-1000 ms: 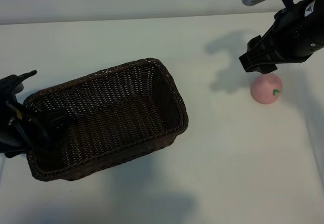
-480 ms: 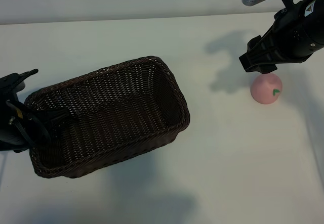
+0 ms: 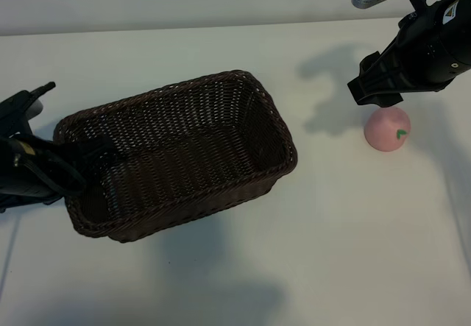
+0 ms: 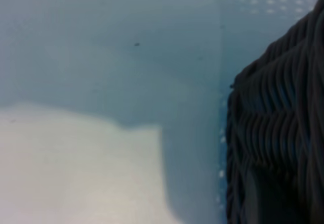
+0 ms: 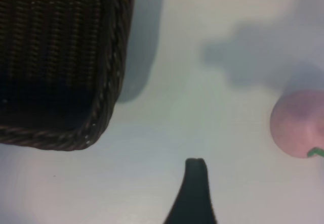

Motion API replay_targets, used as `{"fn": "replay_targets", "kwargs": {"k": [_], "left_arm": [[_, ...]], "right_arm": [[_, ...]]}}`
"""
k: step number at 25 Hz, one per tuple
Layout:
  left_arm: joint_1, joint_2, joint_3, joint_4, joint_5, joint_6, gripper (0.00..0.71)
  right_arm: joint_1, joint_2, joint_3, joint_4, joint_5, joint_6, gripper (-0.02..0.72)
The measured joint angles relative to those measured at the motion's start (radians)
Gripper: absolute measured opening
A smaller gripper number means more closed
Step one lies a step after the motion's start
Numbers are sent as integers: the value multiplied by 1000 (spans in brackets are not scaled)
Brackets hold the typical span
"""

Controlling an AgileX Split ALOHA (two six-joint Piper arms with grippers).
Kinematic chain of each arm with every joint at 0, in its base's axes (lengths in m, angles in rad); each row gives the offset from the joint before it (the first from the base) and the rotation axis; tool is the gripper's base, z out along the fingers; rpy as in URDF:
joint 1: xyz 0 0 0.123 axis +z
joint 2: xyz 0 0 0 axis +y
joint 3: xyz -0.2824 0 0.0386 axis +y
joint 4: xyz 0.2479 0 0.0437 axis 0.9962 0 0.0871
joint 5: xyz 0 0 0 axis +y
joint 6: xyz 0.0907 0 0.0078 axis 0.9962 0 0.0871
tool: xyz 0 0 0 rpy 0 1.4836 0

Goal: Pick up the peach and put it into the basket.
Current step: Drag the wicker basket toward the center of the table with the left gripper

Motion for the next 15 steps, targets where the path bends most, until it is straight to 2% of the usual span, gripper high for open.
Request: {"fn": "replay_targets", "kwargs": {"k": [7, 15], "left_arm": [[1, -75, 8, -126, -40, 118, 162], [1, -99, -1, -170, -66, 130, 162]], "right_arm": [[0, 0, 0, 0, 0, 0, 593], [0, 0, 0, 0, 0, 0, 593]]}}
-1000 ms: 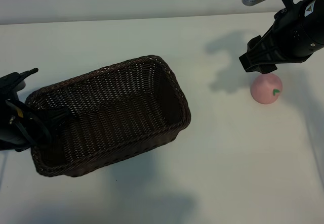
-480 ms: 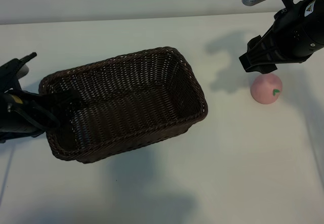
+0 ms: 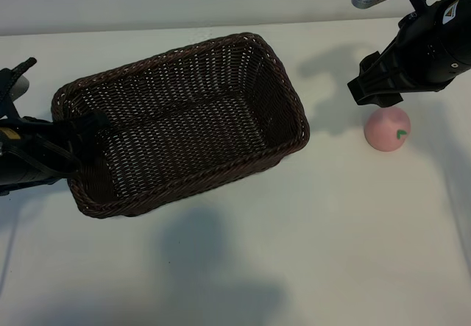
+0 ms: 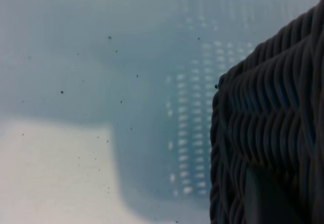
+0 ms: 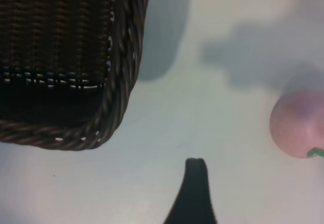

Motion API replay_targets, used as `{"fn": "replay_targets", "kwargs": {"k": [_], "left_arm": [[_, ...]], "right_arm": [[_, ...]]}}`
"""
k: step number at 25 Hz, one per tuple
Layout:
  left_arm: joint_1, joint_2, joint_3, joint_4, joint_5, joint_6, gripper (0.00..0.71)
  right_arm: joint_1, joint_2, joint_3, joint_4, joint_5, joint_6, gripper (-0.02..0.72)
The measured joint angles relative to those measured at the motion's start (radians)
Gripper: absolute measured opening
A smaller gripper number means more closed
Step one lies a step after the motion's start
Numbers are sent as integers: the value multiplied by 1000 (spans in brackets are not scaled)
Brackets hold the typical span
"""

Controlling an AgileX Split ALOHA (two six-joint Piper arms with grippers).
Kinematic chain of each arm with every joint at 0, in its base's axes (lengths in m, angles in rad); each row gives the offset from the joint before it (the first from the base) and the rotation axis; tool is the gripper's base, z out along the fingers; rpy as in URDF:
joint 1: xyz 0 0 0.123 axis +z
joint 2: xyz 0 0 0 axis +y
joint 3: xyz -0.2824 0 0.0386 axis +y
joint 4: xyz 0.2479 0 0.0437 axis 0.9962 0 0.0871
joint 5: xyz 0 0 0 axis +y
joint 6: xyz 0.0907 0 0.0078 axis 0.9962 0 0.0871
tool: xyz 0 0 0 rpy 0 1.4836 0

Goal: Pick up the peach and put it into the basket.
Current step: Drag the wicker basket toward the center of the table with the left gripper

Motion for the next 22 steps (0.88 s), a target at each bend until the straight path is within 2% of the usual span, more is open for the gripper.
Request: {"fn": "replay_targets", "kwargs": {"k": [2, 6, 10, 15, 18, 22], "left_arm": [[0, 3, -40, 3, 26, 27, 162], [4, 56, -208, 2, 134, 105, 162], [18, 171, -393, -1, 245, 174, 162], [18, 312, -544, 2, 299, 193, 162], [1, 387, -608, 4, 299, 193, 162], [-52, 481, -680, 4, 300, 194, 162]], "right_arm": [[0, 0, 0, 0, 0, 0, 593], [0, 0, 0, 0, 0, 0, 593], [0, 0, 0, -1, 3, 0, 593], [0, 0, 0, -9, 17, 0, 593], [0, 0, 0, -9, 21, 0, 593], [0, 0, 0, -9, 22, 0, 593]]}}
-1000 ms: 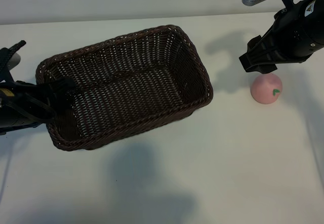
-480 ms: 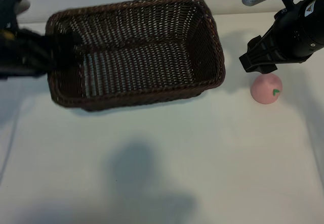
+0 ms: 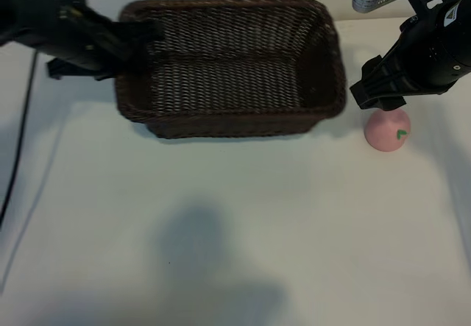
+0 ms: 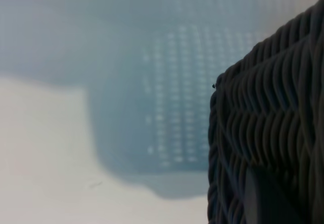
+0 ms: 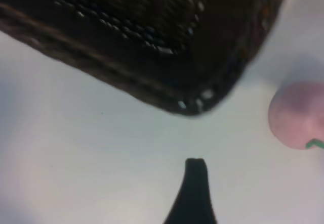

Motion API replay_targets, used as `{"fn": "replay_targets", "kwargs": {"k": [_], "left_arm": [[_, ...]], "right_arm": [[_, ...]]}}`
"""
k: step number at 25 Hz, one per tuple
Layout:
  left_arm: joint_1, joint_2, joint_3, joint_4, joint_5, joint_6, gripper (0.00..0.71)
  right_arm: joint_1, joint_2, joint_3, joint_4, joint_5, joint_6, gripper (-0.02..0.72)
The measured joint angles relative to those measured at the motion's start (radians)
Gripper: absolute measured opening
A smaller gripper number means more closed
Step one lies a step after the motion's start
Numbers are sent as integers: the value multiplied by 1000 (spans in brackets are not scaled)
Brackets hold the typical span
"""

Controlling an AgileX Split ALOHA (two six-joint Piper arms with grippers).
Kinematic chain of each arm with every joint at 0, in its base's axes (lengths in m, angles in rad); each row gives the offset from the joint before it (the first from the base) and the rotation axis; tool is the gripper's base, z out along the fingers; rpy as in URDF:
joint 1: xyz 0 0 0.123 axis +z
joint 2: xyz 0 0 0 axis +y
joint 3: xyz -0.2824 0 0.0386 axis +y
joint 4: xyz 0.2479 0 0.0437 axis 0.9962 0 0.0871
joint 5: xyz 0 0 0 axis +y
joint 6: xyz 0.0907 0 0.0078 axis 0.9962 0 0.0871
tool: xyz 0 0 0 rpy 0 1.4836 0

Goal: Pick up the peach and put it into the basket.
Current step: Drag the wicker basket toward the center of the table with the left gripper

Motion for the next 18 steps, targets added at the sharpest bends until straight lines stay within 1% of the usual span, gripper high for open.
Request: {"fn": "replay_targets", "kwargs": {"k": [3, 5, 9, 18], "left_arm": [[-36, 58, -33, 0, -6, 1, 162], [-48, 88, -39, -4, -7, 1, 162], [-51, 124, -39, 2, -11, 1, 162], [-51, 155, -39, 1, -42, -1, 162]], "right_arm": [[0, 0, 0, -1, 0, -1, 593], [0, 0, 0, -2, 0, -1, 593], [0, 0, 0, -2, 1, -1, 593], [0, 0, 0, -2, 2, -1, 593]]}}
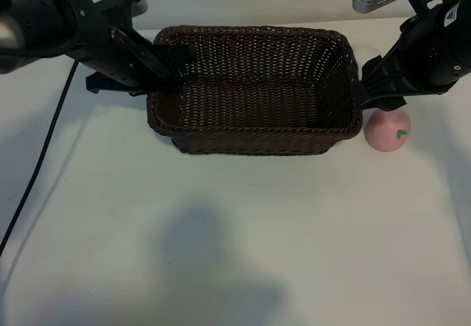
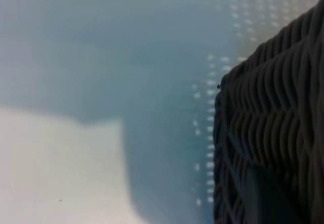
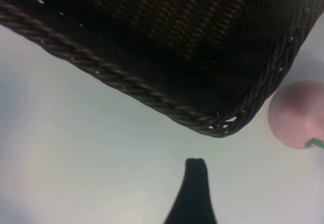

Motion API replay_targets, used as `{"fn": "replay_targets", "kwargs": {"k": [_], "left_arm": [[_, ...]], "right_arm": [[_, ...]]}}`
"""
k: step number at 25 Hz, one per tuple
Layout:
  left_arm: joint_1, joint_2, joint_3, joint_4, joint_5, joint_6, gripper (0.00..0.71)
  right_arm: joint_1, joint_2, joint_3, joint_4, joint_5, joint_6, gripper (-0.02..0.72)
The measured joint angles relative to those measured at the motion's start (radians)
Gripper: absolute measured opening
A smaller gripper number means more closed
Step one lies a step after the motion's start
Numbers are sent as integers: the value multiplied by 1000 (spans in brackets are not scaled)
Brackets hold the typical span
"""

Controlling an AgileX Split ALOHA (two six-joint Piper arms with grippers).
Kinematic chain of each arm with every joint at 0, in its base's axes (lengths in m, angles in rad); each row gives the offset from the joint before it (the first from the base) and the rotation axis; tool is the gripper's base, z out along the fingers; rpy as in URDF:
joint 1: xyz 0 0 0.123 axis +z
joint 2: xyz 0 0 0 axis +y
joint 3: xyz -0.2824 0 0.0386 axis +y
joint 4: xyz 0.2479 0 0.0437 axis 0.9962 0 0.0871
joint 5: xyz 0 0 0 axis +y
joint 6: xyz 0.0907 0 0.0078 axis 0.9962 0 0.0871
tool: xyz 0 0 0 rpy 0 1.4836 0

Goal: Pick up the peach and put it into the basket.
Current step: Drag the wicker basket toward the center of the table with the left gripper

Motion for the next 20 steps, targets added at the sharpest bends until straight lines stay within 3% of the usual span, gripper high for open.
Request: {"fn": "replay_targets", "kwargs": {"k": [9, 12, 14, 19, 20], "left_arm": [[0, 30, 0, -9, 0, -9, 158], [0, 33, -1, -10, 3, -13, 191], [0, 33, -1, -12, 14, -13, 285], [0, 33, -5, 10, 66, -12, 639], [0, 32, -6, 21, 78, -13, 671]], "right_arm": [[0, 0, 0, 0, 3, 0, 593], [0, 0, 0, 0, 6, -1, 593], [0, 0, 0, 0, 6, -1, 593], [0, 0, 0, 0, 7, -1, 593], [0, 0, 0, 0, 7, -1, 593]]}}
